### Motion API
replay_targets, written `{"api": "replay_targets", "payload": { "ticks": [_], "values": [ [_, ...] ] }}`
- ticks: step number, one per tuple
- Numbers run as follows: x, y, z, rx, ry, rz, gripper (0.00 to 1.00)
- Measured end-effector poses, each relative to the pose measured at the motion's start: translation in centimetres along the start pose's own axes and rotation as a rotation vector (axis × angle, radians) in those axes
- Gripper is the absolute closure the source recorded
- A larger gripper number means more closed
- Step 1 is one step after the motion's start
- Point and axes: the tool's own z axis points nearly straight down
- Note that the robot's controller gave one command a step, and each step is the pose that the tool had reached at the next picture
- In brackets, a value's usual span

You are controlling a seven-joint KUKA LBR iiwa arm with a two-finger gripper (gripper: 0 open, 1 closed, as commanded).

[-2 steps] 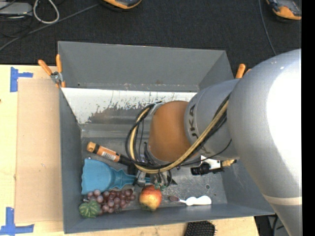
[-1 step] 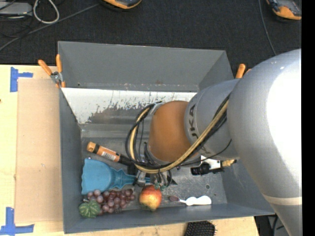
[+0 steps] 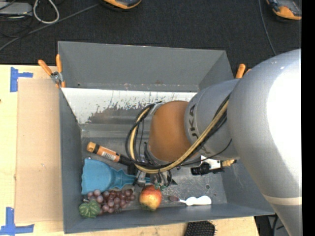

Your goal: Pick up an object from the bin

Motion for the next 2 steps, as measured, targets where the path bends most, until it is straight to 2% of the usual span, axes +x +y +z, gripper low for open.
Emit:
{"api": "replay_targets", "payload": {
  "ticks": [1, 2],
  "values": [
    [0.21, -0.12, -8.69, 0.001, 0.003, -0.015, 1.00],
    [0.20, -0.11, -8.73, 0.001, 0.002, -0.016, 1.00]
  ]
}}
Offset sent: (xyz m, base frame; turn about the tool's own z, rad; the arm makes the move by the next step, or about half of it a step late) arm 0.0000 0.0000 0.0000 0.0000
